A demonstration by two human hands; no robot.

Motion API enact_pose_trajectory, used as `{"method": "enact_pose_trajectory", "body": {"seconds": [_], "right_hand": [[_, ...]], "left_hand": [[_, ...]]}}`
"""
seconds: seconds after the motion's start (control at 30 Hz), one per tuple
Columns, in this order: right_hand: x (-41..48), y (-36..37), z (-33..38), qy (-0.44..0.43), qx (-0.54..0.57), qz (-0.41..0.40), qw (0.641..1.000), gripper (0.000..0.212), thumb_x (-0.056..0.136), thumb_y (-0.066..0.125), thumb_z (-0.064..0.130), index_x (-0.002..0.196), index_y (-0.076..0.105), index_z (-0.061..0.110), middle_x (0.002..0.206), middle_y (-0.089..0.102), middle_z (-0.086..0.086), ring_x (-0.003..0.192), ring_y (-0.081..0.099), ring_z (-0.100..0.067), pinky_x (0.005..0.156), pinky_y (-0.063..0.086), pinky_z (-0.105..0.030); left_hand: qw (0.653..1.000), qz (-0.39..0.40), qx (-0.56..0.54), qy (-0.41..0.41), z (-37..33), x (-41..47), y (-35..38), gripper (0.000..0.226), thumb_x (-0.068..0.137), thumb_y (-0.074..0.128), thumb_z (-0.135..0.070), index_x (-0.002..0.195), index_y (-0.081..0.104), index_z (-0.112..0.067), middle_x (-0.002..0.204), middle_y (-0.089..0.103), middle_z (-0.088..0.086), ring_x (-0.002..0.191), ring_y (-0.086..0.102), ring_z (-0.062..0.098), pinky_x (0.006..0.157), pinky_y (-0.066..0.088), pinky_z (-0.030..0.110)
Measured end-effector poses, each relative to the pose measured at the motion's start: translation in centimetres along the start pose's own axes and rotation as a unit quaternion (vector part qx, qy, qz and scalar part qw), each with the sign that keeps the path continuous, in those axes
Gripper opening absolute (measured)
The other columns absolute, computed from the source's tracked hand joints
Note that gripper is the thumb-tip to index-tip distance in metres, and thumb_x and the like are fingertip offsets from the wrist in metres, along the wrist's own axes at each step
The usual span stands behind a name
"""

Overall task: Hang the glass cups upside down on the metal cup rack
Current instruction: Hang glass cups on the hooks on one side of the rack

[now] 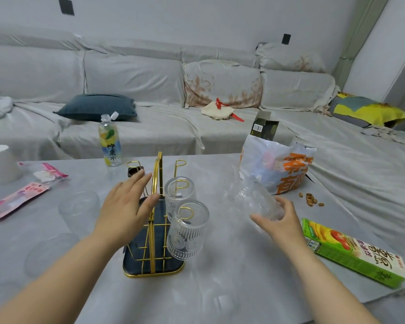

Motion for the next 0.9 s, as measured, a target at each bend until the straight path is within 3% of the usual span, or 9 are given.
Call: {"method": "enact_pose_trajectory", "body": {"seconds": [0.17, 0.37, 0.53, 0.77, 0.9], "right_hand": [[2.9, 2.8, 7.1, -0.073, -0.04, 0.033, 0.996, 0.067, 0.063, 0.078, 0.022, 0.118, 0.039, 0.016, 0.109, 0.041, 0.002, 0.101, 0.041, -0.013, 0.084, 0.038, -0.029], [6.6, 8.3, 12.2, -0.139, -0.08, 0.071, 0.985, 0.077, 0.065, 0.076, 0.022, 0.129, 0.033, 0.017, 0.138, 0.038, -0.008, 0.127, 0.035, -0.023, 0.106, 0.033, -0.036], [8.1, 13.6, 14.4, -0.192, -0.176, 0.123, 0.957, 0.077, 0.066, 0.075, 0.023, 0.13, 0.033, 0.018, 0.138, 0.038, -0.009, 0.128, 0.03, -0.029, 0.102, 0.029, -0.034], [8.0, 19.1, 12.7, -0.175, -0.278, 0.22, 0.918, 0.077, 0.068, 0.073, 0.027, 0.132, 0.031, 0.018, 0.137, 0.037, -0.012, 0.13, 0.023, -0.03, 0.102, 0.031, -0.039], [8.0, 20.4, 11.5, -0.149, -0.285, 0.238, 0.916, 0.076, 0.07, 0.071, 0.029, 0.133, 0.03, 0.017, 0.137, 0.037, -0.012, 0.131, 0.023, -0.03, 0.104, 0.031, -0.04]], "left_hand": [[0.997, 0.033, 0.058, -0.038, 2.2, -0.1, 0.8, 0.052, 0.09, 0.03, -0.042, 0.137, 0.022, -0.021, 0.151, 0.024, 0.002, 0.138, 0.02, 0.019, 0.113, 0.012, 0.035], [0.995, 0.05, 0.073, -0.04, 3.1, 0.2, 1.5, 0.048, 0.091, 0.024, -0.044, 0.135, 0.028, -0.026, 0.148, 0.031, -0.003, 0.137, 0.022, 0.014, 0.112, 0.018, 0.032], [0.994, 0.05, 0.083, -0.046, 3.6, 0.4, 1.8, 0.051, 0.09, 0.017, -0.049, 0.135, 0.025, -0.028, 0.149, 0.028, -0.005, 0.138, 0.017, 0.012, 0.112, 0.015, 0.03], [0.995, 0.046, 0.081, -0.046, 3.7, 0.3, 1.7, 0.083, 0.067, -0.008, -0.063, 0.135, 0.025, -0.03, 0.149, 0.029, -0.006, 0.139, 0.017, 0.011, 0.113, 0.015, 0.03], [0.995, 0.05, 0.078, -0.045, 3.8, 0.3, 1.9, 0.069, 0.075, 0.004, -0.056, 0.135, 0.024, -0.031, 0.149, 0.027, -0.008, 0.139, 0.015, 0.01, 0.113, 0.014, 0.03]]}}
Point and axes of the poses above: each hand's wrist, its own x-axis towards the middle knuckle, its own y-axis out of the palm, z = x × y, the point moved 7 cm from there along x, towards the middle knuckle
